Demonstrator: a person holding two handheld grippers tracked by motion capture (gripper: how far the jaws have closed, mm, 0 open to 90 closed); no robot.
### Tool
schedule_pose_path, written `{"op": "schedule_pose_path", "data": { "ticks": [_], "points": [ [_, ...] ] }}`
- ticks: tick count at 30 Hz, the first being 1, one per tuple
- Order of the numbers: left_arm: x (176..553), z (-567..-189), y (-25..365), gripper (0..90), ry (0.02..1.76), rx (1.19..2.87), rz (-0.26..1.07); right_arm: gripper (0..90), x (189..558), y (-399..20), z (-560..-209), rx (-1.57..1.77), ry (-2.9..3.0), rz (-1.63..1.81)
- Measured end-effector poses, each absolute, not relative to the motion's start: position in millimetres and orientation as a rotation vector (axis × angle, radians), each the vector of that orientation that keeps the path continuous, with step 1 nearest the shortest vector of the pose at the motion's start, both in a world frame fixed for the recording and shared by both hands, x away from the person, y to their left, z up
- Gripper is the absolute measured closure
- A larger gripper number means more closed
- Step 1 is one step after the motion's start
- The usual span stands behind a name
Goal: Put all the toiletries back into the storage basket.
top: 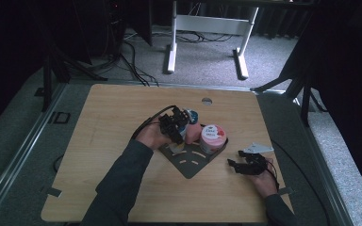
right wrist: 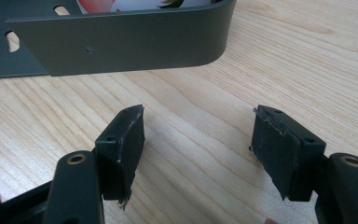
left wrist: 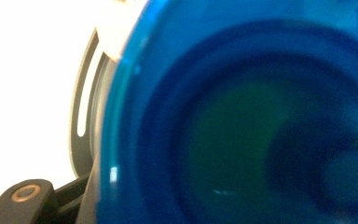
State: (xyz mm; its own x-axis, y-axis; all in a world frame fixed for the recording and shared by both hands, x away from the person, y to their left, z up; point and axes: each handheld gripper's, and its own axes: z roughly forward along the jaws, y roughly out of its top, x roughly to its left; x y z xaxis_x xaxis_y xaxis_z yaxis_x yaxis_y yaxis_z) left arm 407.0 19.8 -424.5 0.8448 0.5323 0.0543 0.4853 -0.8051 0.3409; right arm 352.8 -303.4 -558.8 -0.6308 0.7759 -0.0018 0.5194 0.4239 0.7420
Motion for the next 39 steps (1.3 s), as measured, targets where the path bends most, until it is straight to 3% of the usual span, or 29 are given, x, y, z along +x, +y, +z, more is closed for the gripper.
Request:
{"op": "schedule_pose_path", "data": {
  "ticks": [39],
  "points": [
    [443.9, -433.1, 38.5, 55.4, 0.916, 2.648, 0.271, 34.2, 352.7, -303.3, -558.8, 1.113, 2.339, 1.037]
  ]
}}
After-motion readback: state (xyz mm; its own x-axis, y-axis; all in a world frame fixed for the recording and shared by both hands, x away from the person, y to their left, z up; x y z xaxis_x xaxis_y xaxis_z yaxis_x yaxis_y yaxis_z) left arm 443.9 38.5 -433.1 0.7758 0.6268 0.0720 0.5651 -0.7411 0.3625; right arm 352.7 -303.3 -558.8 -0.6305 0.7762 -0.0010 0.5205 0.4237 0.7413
